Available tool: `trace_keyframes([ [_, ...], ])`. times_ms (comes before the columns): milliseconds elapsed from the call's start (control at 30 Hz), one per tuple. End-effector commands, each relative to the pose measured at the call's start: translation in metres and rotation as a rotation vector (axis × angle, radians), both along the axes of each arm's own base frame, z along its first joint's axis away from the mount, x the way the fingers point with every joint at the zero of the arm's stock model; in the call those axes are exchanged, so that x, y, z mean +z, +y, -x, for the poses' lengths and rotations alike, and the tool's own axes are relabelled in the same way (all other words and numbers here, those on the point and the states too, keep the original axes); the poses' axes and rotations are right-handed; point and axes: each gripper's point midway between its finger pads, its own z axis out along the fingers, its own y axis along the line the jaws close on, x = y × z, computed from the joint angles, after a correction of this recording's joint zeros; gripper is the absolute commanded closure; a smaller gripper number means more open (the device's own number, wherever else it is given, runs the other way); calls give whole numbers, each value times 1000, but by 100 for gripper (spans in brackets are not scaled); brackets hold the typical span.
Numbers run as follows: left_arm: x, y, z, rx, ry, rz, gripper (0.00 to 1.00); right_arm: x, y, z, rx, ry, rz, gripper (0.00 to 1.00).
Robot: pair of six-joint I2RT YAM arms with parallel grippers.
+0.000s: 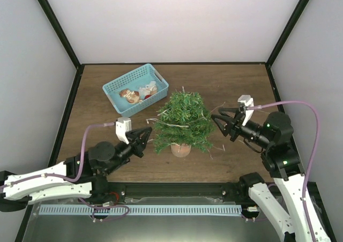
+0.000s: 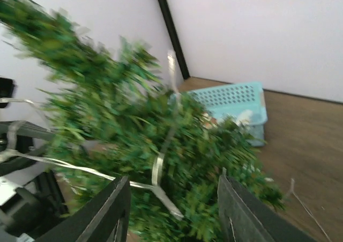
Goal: Decorate the small christmas tree
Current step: Wrap the decoration item around the Christmas tree.
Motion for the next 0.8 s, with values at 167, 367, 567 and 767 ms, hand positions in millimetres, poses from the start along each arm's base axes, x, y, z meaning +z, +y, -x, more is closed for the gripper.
trace_keyframes([
  [167, -11, 1, -12, 75, 29, -107, 96, -1, -5, -12, -51, -167, 100, 54],
  [367, -13, 3, -25, 100, 65, -106, 96, 37, -3, 0, 4, -517, 312, 53],
  [567, -14, 7, -34, 93, 98, -74, 96, -19, -13, -15, 56, -446, 640, 52],
  [767, -12, 5, -40, 72, 102, -50, 96, -78, -25, -10, 161, -301, 829, 47],
])
